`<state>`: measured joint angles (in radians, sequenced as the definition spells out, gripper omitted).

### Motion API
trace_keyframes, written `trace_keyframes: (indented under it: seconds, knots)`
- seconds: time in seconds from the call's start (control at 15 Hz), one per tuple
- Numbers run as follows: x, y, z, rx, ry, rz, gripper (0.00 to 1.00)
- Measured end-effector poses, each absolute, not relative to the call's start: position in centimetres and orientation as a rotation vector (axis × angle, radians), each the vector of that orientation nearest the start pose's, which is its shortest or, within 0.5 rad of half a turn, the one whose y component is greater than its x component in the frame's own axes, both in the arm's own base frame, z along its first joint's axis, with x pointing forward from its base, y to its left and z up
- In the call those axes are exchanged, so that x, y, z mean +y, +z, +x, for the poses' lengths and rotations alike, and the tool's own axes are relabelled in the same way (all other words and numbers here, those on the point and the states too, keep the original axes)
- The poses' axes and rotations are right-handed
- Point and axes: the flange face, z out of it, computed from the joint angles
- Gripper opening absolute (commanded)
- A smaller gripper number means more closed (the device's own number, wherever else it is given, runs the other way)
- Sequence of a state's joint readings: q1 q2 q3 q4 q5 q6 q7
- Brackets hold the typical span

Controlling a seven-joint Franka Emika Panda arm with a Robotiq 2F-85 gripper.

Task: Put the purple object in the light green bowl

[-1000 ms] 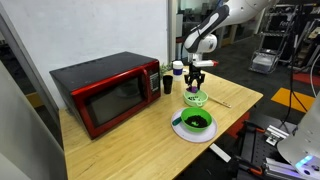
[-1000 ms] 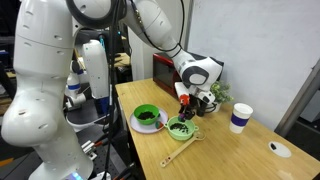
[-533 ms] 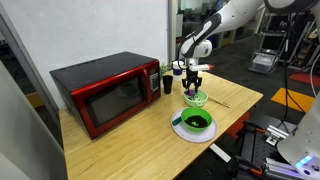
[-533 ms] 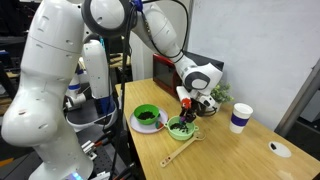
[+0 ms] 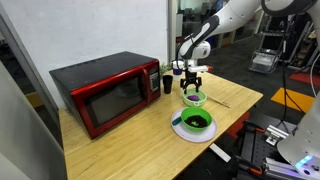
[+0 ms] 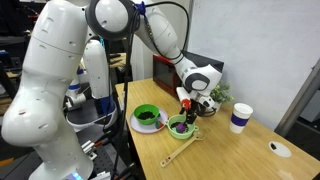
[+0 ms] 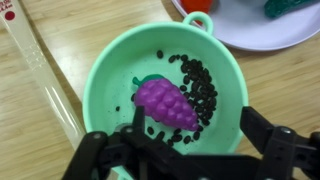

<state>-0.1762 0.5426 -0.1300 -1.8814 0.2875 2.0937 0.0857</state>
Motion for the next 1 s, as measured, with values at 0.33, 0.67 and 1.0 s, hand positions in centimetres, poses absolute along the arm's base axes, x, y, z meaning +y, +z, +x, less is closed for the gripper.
trace_keyframes:
  seconds: [0.33, 0.67, 1.0]
  knots:
    - [-15.0, 21.6, 57.4, 0.763, 0.449, -2.833, 1.00]
    - [-10.3, 24.7, 55.1, 0.637, 0.478, -2.942, 1.00]
    - [-4.4, 26.8, 52.4, 0.401, 0.431, -3.088, 1.00]
